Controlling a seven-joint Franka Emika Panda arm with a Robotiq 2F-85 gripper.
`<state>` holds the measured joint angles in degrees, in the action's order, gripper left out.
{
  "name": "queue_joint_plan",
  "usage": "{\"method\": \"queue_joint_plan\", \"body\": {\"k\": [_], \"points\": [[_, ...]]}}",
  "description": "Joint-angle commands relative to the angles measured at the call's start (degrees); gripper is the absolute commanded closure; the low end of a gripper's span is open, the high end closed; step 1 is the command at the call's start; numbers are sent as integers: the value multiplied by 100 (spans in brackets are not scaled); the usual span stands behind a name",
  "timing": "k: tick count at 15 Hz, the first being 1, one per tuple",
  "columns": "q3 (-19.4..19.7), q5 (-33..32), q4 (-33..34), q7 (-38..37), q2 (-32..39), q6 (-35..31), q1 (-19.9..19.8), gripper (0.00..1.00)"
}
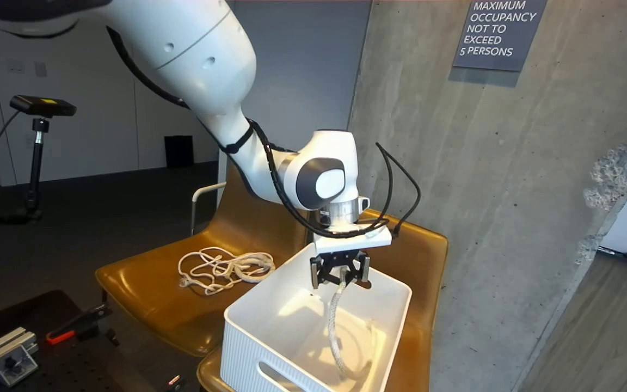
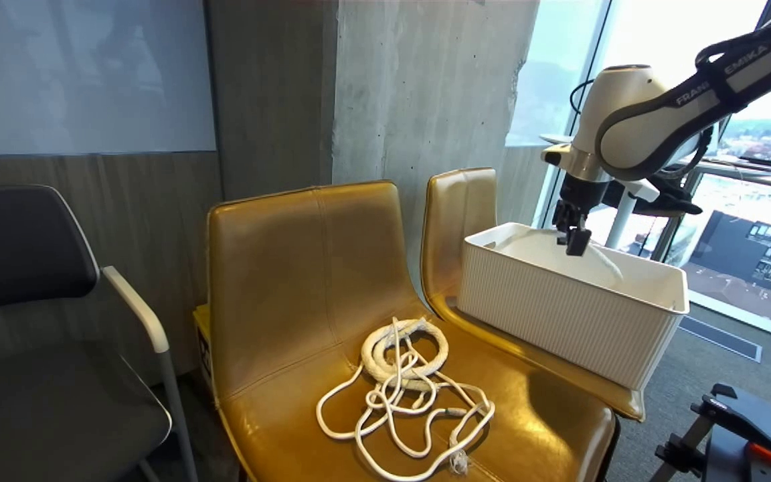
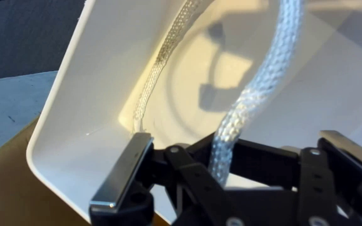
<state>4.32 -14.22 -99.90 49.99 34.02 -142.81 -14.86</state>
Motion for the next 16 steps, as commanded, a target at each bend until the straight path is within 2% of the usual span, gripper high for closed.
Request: {"method": "queue_joint_plan", "body": {"k": [1,4,8,11,16], "points": [[63,-475,-926,-96,-1182,82,406,100],[20,-936,-1346,-516,-1840,166,921,100],[-293,-1438,-1460,-1456,-2175,403,1697,100],[-666,-1825,-1084,-2150,-2060,837,2281,100],[-1300,-2319,20,-2994,-1497,1834,3205,100]]}}
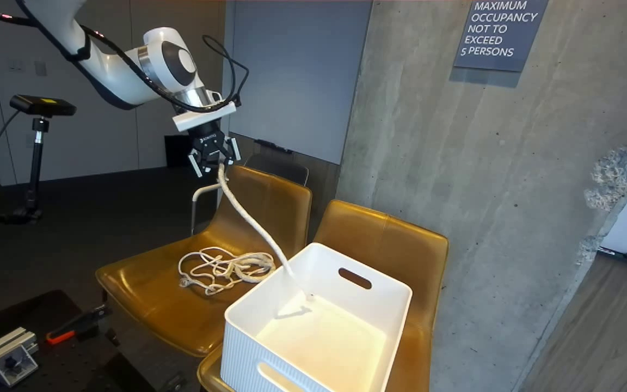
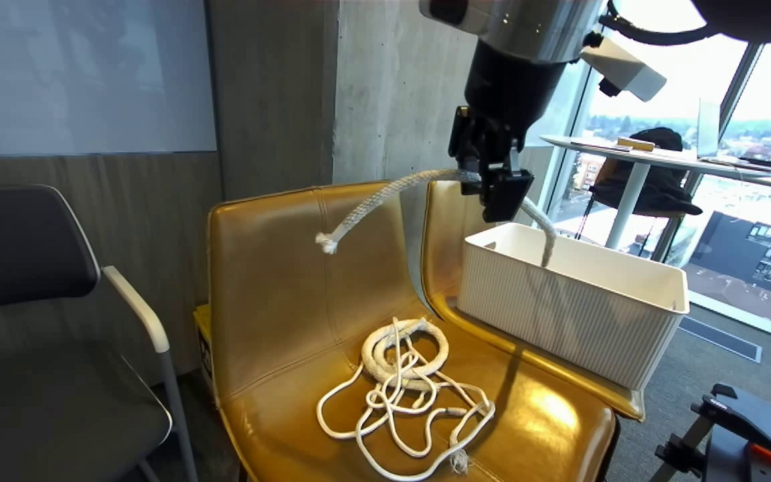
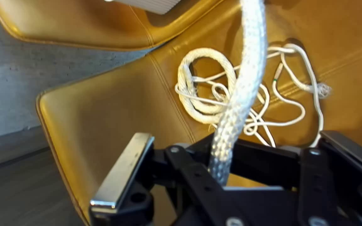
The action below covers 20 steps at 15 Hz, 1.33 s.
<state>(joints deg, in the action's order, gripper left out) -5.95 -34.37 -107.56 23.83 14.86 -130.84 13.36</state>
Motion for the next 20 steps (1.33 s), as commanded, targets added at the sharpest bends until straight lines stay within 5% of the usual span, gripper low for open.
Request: {"method": "queue_joint_plan", "body": {"k": [1,7,9,16,20], "points": [[-388,-330,1084,-440,576,889,554,100],[-661,-406,2911,-751,1994,1893,1516,100],[-585,-263,2787,-845,2092,1855,1511,100],[-359,59,570,-1634,1396,1099,586,100],[-269,91,-617,-2012,1088,-112,193,100]]}}
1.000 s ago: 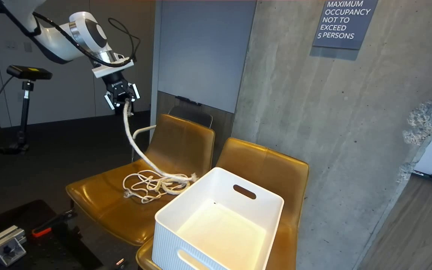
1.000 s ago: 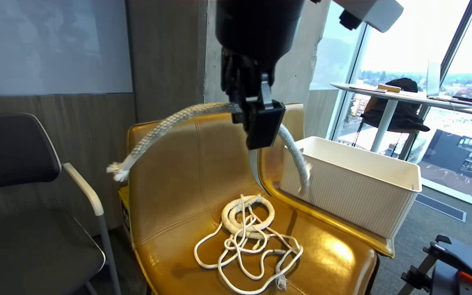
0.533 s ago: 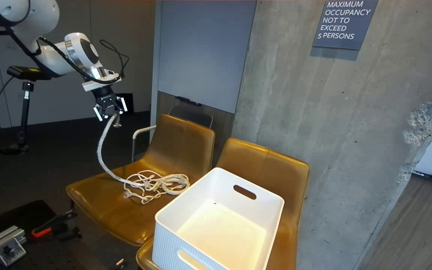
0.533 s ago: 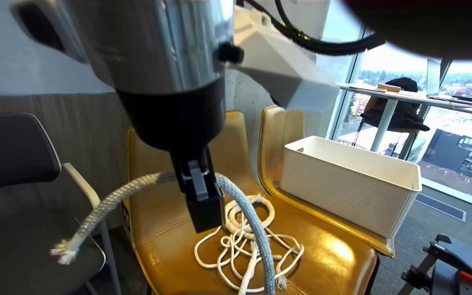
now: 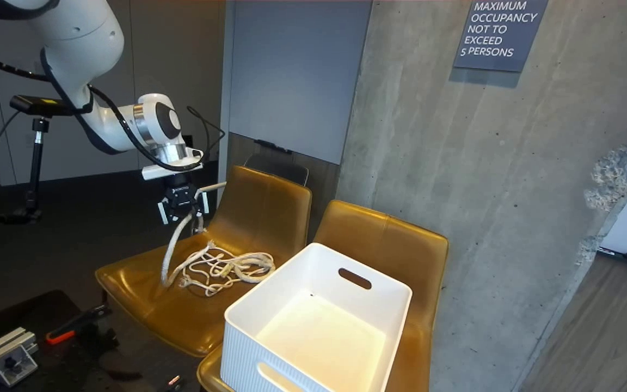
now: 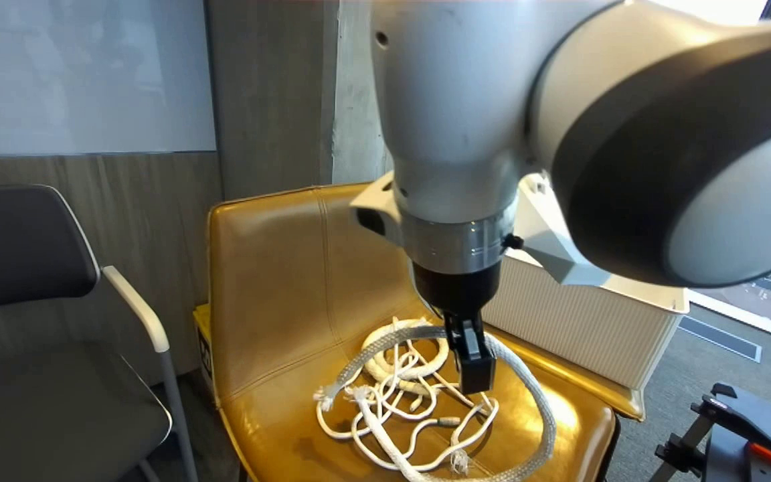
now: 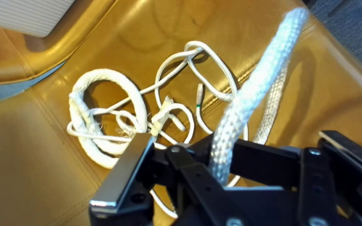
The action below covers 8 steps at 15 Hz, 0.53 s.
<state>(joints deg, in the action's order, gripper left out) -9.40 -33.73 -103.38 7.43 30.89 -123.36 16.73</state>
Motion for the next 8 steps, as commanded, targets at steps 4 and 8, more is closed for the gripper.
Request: {"method": "queue_joint_plan", "body": {"k": [4,8], "points": [[443,-641,-1824,-1381,-700,-2341,15,100],[790,-1338,-2021,-1964,-905,-2763,98,100]]}}
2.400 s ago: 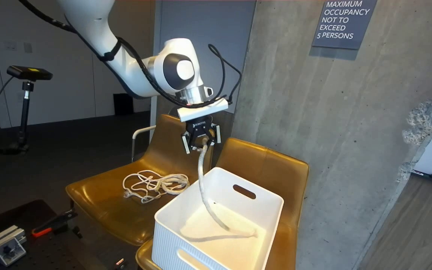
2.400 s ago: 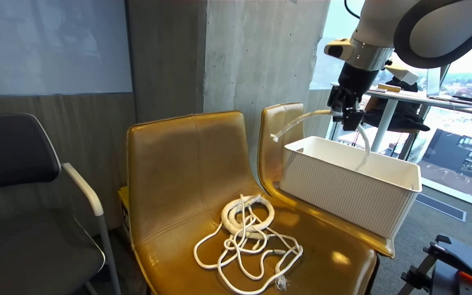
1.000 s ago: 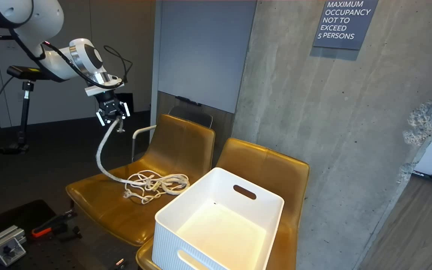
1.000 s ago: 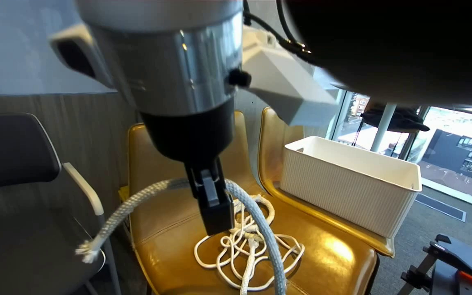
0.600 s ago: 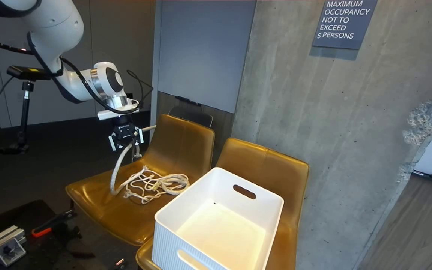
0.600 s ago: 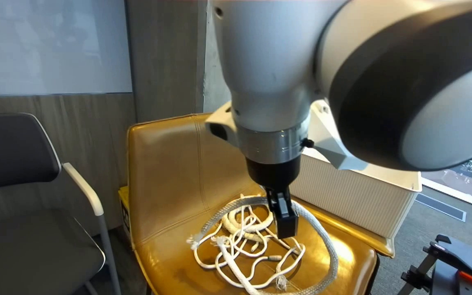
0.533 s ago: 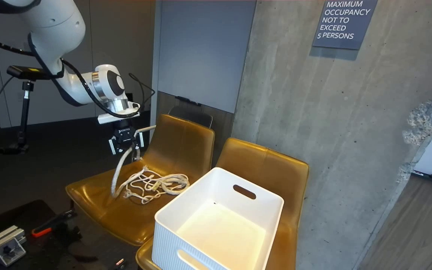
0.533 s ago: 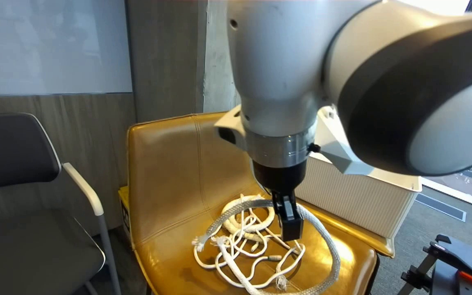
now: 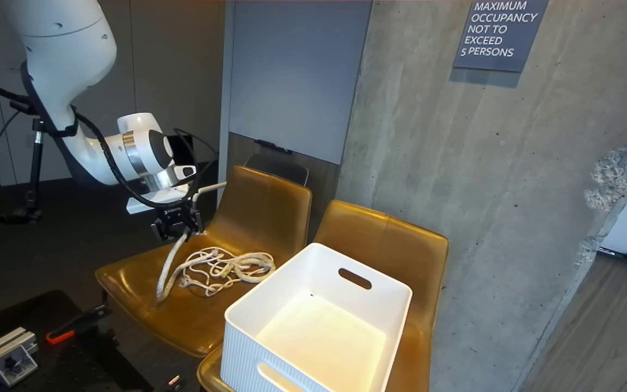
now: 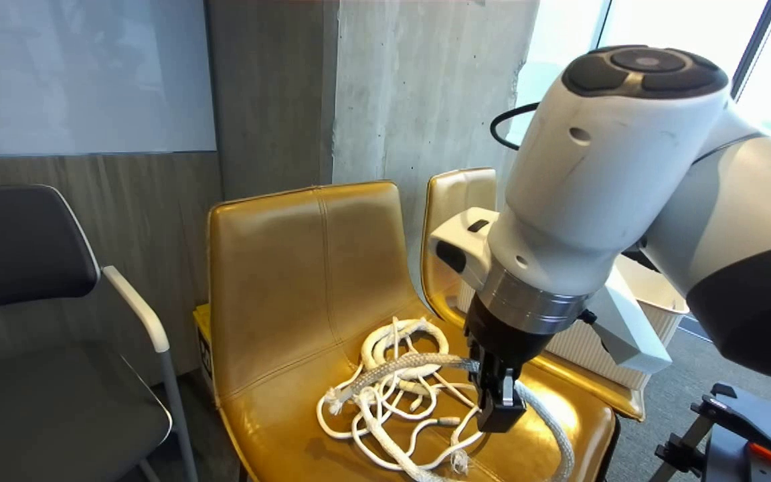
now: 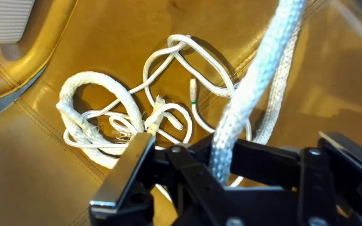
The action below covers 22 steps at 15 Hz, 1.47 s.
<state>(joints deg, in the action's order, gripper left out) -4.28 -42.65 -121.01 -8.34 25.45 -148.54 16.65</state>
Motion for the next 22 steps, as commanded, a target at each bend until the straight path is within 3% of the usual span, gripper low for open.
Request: {"method": "queue_joint_plan", "body": {"k": [1,9,10,11,15,20,22], "points": [[322,-557,-179,-383,-376,-224,63,100],[388,-675,895,155,178,-118,-334,100],[360,-609,998,288,277,-114,-386,75],[322,-525,1084,420,354,-97,-430,74],[86,66,1146,855,495,68,-534,46],[-263,1212,596,1260,175,-10,-506,10],[-317,1552,371,1307,43,-73,-491,0]]}}
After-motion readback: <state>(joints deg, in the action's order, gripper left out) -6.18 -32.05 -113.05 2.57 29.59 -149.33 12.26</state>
